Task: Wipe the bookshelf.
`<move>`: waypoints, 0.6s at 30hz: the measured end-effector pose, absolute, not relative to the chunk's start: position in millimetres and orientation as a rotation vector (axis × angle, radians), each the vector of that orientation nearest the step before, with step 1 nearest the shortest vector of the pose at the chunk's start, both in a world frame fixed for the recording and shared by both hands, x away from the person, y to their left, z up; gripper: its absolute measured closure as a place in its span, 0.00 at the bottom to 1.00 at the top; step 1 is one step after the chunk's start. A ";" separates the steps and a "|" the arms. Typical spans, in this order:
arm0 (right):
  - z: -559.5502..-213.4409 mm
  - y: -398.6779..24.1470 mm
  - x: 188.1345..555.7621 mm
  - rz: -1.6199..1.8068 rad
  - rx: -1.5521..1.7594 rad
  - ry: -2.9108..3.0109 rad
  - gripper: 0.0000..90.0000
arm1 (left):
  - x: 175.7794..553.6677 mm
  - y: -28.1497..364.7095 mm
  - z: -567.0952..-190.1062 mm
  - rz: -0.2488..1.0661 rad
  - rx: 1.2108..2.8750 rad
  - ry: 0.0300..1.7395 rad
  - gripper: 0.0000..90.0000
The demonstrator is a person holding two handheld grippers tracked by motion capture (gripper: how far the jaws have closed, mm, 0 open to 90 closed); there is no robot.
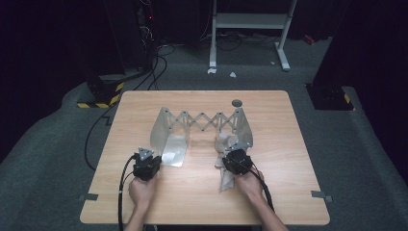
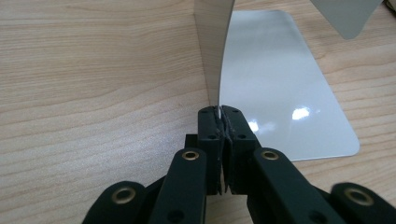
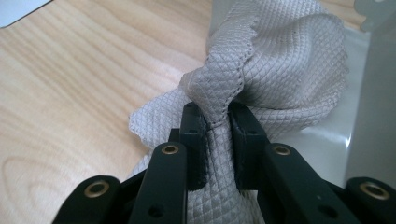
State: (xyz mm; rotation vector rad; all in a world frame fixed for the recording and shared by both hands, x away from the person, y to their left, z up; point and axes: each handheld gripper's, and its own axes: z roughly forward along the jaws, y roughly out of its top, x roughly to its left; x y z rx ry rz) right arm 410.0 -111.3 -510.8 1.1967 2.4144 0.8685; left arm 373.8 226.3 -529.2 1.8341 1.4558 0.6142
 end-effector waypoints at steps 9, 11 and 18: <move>-507.5 -120.5 428.4 0.729 1.266 2.309 0.86 | 373.7 226.7 -529.4 0.610 1.830 1.457 0.96; -507.6 -117.6 434.7 0.727 1.307 2.280 0.87 | 373.8 227.7 -529.4 0.603 1.828 1.456 0.96; -508.8 -107.6 454.4 0.745 1.364 2.236 0.86 | 373.9 230.0 -529.4 0.584 1.828 1.449 0.96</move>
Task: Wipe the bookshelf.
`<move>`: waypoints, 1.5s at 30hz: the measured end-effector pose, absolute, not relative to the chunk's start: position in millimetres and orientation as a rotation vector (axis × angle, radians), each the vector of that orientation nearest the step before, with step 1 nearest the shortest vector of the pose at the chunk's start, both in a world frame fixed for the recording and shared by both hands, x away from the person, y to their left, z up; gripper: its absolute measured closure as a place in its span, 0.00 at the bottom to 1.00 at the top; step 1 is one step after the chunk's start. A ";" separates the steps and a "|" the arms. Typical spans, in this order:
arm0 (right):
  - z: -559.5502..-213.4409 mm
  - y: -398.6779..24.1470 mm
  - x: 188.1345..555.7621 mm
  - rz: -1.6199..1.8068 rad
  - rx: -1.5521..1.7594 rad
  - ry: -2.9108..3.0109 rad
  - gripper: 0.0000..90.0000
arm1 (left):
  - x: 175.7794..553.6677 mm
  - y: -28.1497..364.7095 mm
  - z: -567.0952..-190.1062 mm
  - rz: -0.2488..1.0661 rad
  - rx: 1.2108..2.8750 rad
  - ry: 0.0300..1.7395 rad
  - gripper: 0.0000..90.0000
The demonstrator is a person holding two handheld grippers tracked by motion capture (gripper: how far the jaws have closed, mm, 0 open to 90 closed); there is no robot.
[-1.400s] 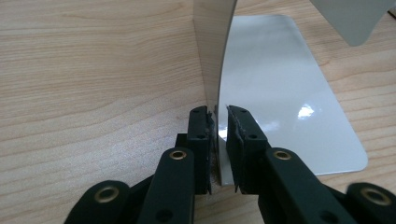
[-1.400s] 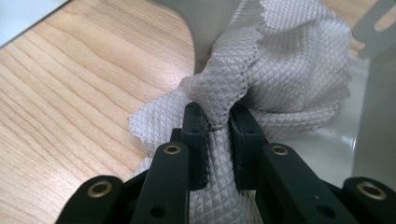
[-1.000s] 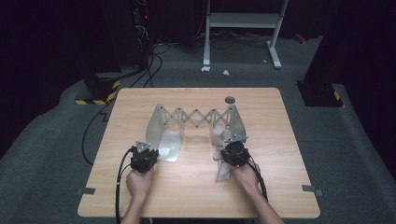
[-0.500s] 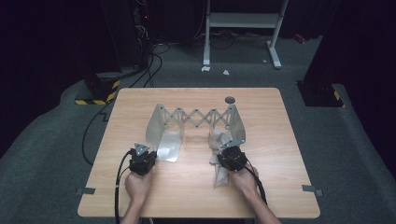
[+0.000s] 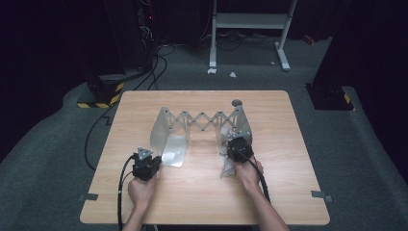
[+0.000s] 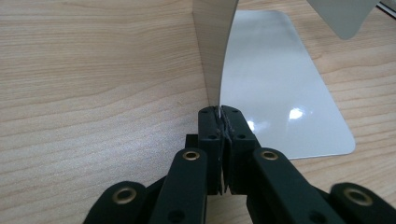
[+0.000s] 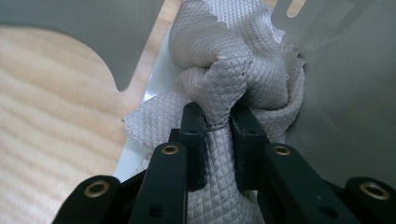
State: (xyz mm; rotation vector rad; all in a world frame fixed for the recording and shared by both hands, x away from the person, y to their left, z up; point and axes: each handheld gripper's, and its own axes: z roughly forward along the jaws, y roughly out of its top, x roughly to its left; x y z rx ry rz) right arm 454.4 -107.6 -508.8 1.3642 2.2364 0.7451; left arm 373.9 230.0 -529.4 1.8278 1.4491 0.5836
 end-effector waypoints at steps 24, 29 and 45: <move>-497.0 -100.4 474.1 1.005 1.411 2.300 0.90 | 372.0 228.3 -529.4 0.613 1.822 1.473 0.89; -479.1 -98.0 471.2 1.042 1.358 2.294 0.90 | 372.1 228.3 -529.4 0.612 1.822 1.471 0.89; -426.0 -100.1 461.6 1.158 1.247 2.203 0.90 | 372.5 221.9 -529.4 0.646 1.866 1.435 0.70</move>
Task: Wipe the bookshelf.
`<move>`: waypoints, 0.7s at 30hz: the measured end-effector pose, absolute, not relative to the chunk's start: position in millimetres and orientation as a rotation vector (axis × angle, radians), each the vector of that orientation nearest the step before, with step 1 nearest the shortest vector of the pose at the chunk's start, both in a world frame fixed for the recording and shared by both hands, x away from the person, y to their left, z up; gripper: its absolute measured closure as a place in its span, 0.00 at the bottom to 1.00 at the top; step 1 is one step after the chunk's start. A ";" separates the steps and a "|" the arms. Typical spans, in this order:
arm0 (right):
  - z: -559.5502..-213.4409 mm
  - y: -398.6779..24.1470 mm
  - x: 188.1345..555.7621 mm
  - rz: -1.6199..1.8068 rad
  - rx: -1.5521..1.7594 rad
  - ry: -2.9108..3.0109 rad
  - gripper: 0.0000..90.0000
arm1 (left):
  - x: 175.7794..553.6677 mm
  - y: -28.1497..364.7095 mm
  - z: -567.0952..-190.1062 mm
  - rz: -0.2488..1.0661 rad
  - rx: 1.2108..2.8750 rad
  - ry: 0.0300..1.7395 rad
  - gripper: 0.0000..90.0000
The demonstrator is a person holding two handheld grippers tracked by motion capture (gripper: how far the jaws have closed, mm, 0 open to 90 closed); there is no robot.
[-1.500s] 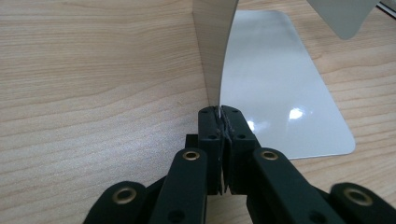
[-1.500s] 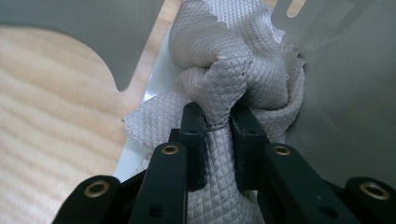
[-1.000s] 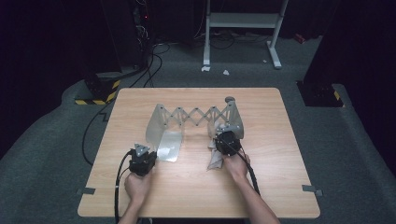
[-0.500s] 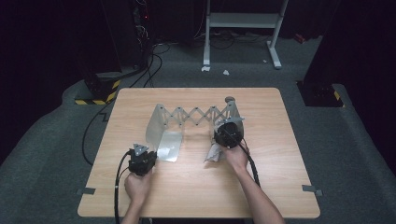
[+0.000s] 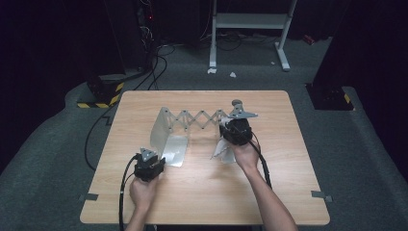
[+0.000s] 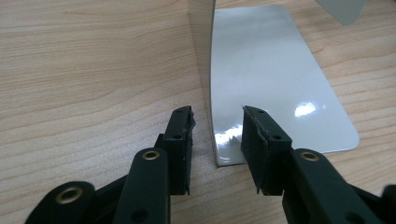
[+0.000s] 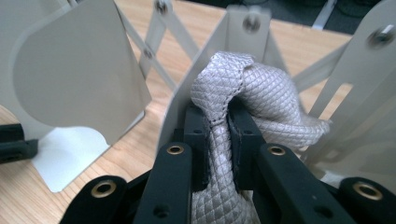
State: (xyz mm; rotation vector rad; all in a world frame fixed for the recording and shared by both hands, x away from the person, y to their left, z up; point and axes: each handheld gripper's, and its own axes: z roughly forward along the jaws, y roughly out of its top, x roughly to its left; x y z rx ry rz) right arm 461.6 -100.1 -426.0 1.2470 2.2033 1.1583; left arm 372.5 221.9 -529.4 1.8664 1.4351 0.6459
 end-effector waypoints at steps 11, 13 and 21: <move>-497.5 -90.6 469.3 0.984 1.368 2.366 0.90 | 372.4 221.4 -529.4 0.641 1.872 1.423 0.73; -491.3 -92.4 466.9 1.009 1.356 2.359 0.90 | 372.5 221.5 -529.4 0.640 1.876 1.417 0.75; -431.2 -95.6 450.3 1.117 1.208 2.292 0.90 | 372.4 221.3 -529.3 0.642 1.875 1.421 0.73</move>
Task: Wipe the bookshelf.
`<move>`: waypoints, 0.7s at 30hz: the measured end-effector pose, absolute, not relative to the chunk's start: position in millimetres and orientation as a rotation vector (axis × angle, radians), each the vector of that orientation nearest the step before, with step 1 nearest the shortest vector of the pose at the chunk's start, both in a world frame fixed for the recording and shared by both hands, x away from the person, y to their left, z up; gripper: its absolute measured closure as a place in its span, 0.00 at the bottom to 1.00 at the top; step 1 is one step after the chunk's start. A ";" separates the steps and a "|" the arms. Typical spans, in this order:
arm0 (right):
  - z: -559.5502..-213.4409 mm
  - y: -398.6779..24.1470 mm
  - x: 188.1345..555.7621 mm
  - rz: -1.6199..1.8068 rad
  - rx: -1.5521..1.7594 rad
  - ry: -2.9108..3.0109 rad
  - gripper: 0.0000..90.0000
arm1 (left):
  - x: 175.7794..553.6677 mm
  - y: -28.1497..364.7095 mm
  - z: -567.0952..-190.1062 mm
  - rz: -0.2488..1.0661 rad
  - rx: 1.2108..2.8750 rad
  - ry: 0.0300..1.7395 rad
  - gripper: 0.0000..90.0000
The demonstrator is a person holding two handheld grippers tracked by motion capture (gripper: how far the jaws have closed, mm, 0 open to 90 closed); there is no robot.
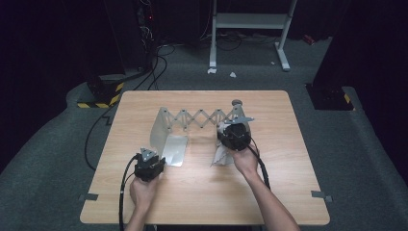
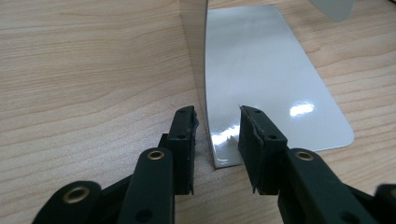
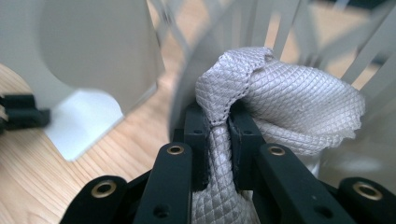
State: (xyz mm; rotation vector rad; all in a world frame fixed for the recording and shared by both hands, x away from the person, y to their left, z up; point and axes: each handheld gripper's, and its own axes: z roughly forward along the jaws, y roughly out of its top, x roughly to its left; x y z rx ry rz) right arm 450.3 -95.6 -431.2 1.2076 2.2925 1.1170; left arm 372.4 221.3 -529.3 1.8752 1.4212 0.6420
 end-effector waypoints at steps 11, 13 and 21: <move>-420.3 -91.4 452.2 1.133 1.177 2.296 0.90 | 372.5 221.6 -529.2 0.634 1.883 1.408 0.75; -435.5 -88.3 454.0 1.103 1.197 2.329 0.90 | 372.6 221.8 -529.2 0.632 1.883 1.407 0.75; -488.5 -79.1 462.3 0.931 1.268 2.430 0.90 | 372.8 222.1 -529.5 0.619 1.864 1.416 0.77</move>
